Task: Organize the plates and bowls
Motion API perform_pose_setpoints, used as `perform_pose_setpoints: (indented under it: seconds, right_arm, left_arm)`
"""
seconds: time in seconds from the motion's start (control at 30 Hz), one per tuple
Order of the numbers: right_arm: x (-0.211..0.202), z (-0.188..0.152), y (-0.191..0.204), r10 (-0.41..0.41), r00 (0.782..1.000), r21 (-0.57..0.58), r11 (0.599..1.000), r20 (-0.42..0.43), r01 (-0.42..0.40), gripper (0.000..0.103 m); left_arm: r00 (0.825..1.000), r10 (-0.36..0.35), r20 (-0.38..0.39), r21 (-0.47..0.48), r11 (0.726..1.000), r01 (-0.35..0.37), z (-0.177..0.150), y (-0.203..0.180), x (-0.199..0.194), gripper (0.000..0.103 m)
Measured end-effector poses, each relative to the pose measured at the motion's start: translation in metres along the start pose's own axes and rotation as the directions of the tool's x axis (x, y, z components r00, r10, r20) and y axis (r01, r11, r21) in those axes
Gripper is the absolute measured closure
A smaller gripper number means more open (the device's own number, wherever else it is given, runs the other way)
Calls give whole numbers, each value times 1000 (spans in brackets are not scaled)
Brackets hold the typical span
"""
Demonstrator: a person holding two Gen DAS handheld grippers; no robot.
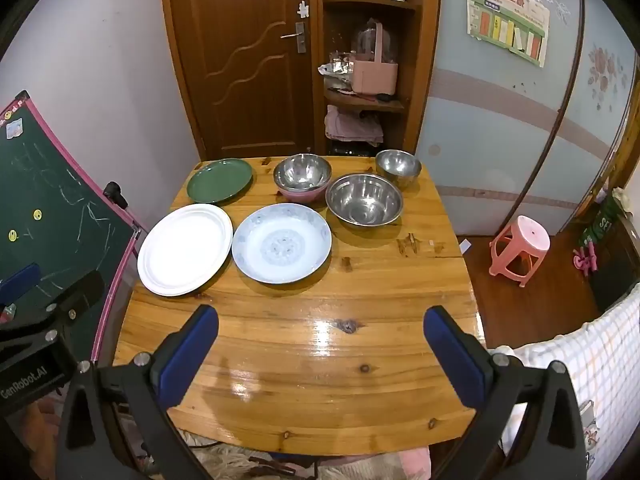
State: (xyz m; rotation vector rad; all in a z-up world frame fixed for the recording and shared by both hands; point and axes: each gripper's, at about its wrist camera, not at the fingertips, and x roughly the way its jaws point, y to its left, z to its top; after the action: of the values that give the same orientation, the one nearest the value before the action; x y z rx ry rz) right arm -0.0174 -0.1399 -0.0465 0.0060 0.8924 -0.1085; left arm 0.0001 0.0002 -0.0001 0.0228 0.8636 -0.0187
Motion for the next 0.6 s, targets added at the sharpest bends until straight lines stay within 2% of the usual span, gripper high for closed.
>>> perform_pose_setpoints:
  seconds: [0.6]
  right_arm:
    - [4, -5, -3, 5, 1000, 8, 1000, -10, -5, 0]
  left_arm:
    - [1000, 0, 0, 10, 1000, 0, -5, -1, -1, 1]
